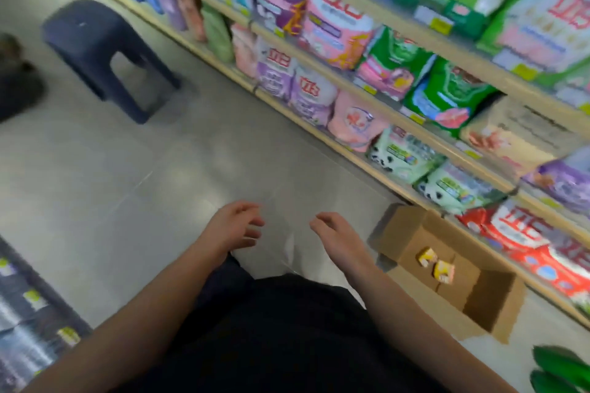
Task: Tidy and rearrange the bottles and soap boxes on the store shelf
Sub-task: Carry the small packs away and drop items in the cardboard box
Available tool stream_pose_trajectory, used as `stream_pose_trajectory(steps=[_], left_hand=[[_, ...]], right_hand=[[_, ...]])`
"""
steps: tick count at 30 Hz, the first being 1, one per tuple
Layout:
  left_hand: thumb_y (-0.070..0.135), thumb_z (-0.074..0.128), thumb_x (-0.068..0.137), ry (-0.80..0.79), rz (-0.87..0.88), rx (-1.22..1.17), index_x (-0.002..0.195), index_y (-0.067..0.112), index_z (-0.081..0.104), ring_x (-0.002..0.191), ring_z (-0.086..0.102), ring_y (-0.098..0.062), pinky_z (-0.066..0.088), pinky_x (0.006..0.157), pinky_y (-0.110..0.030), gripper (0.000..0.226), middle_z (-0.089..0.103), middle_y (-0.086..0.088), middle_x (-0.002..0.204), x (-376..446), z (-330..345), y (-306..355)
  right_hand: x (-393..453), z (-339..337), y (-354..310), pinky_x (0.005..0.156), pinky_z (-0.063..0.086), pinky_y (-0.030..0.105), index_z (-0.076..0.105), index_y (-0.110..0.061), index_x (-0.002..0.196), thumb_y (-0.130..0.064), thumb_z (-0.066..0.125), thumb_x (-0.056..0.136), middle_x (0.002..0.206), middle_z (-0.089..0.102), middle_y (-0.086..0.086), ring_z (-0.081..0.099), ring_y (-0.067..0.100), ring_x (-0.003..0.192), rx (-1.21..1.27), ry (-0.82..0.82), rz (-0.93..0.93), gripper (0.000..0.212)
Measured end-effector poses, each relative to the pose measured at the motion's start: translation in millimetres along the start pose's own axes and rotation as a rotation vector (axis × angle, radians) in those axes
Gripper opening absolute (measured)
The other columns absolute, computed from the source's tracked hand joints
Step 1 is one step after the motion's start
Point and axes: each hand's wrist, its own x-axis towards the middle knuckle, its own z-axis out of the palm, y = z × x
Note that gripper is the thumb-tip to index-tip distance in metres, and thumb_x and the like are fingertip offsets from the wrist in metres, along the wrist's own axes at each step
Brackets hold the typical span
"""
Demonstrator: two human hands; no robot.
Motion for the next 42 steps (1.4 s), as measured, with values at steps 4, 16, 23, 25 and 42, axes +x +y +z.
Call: stream_pose_trajectory(steps=[4, 16, 23, 25, 42], left_hand=[[0.022, 0.050, 0.097, 0.052, -0.028, -0.202, 0.112, 0.017, 0.063, 0.078, 0.069, -0.028, 0.056, 0.058, -0.030, 0.021, 0.071, -0.012, 0.099, 15, -85, -7], [0.021, 0.050, 0.097, 0.126, -0.060, -0.240, 0.111, 0.015, 0.063, 0.076, 0.066, -0.026, 0.060, 0.068, -0.034, 0.021, 0.071, -0.013, 0.099, 73, -270, 41], [0.023, 0.050, 0.097, 0.167, -0.079, -0.243, 0.112, 0.015, 0.063, 0.079, 0.067, -0.026, 0.058, 0.067, -0.032, 0.021, 0.071, -0.011, 0.099, 155, -327, 103], [0.023, 0.052, 0.096, 0.176, -0.090, -0.230, 0.112, 0.014, 0.062, 0.077, 0.067, -0.024, 0.058, 0.070, -0.034, 0.022, 0.071, -0.011, 0.099, 183, -341, 130], [0.018, 0.053, 0.095, 0.056, -0.036, -0.071, 0.112, 0.017, 0.063, 0.073, 0.066, -0.021, 0.058, 0.067, -0.034, 0.020, 0.071, -0.014, 0.097, 398, -418, 378]], right_hand=[[22, 75, -50, 0.088, 0.042, 0.029, 0.056, -0.031, 0.116, -0.047, 0.055, 0.092, 0.118, 0.059, -0.009, 0.057, 0.012, 0.107, -0.033, -0.051, -0.010, 0.029], [82, 215, -172, 0.095, 0.047, 0.036, 0.063, -0.037, 0.093, -0.051, 0.057, 0.086, 0.103, 0.065, -0.012, 0.060, 0.009, 0.100, -0.017, -0.096, 0.018, 0.017], [174, 251, -260, 0.088, 0.048, 0.032, 0.063, -0.043, 0.084, -0.069, 0.051, 0.058, 0.098, 0.066, -0.016, 0.060, 0.006, 0.097, -0.020, -0.146, 0.036, 0.039], [210, 257, -287, 0.090, 0.048, 0.034, 0.063, -0.039, 0.088, -0.063, 0.053, 0.065, 0.100, 0.066, -0.014, 0.060, 0.008, 0.098, -0.005, -0.161, 0.029, 0.034], [403, 238, -505, 0.096, 0.048, 0.037, 0.062, -0.038, 0.095, -0.050, 0.056, 0.089, 0.107, 0.065, -0.011, 0.061, 0.008, 0.102, 0.020, -0.075, 0.033, 0.015]])
